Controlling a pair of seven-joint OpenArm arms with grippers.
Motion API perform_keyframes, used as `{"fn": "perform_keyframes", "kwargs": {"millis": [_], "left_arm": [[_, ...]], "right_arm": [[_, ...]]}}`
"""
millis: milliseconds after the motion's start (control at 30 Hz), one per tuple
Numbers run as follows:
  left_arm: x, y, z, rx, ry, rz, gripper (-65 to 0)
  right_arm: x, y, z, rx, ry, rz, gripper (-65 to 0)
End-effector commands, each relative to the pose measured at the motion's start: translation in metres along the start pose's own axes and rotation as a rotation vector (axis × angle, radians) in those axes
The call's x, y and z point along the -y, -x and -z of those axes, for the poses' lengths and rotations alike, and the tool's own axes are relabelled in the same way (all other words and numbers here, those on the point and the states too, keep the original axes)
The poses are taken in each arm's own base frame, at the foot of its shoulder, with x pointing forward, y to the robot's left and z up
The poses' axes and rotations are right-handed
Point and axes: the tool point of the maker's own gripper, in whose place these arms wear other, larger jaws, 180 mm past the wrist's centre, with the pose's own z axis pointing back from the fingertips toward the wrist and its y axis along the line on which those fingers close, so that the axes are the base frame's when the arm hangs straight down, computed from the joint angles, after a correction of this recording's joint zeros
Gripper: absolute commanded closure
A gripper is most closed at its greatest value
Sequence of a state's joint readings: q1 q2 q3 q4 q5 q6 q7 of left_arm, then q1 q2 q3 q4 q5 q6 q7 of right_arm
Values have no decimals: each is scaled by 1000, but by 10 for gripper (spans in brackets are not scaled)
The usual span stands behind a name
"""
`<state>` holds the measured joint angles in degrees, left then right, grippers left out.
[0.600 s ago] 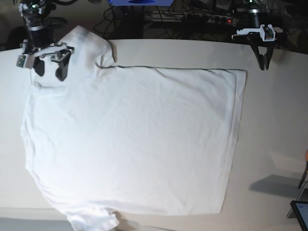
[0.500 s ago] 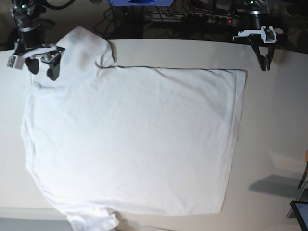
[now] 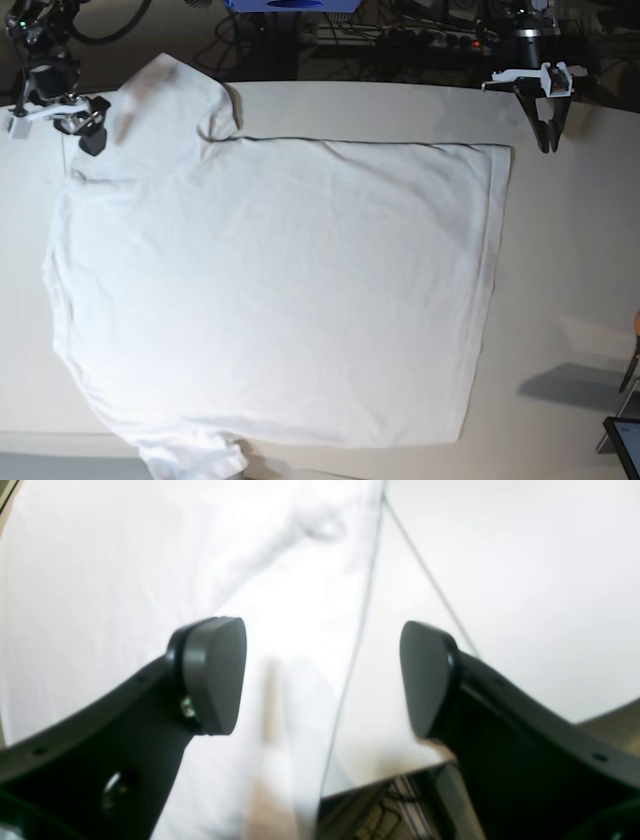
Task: Fold the T-shirt properly
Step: 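Grasp the shirt's shoulder edges with both grippers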
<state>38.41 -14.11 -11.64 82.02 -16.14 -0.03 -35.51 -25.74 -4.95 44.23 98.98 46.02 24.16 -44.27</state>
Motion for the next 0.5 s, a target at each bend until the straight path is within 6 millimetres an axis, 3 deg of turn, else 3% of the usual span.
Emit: {"fn": "perform_keyframes", "kwargs": {"millis": [0, 300, 467], "left_arm": [[-4, -9, 1, 34, 2, 13, -66], [-5, -6, 0, 25, -1, 11, -66], [-5, -5, -1, 23, -3, 7, -66]], "right_arm": [[1, -5, -1, 9, -3, -17, -445], [-33, 14, 15, -63, -100, -50, -440], [-40, 15, 19, -66, -121, -56, -358]]}}
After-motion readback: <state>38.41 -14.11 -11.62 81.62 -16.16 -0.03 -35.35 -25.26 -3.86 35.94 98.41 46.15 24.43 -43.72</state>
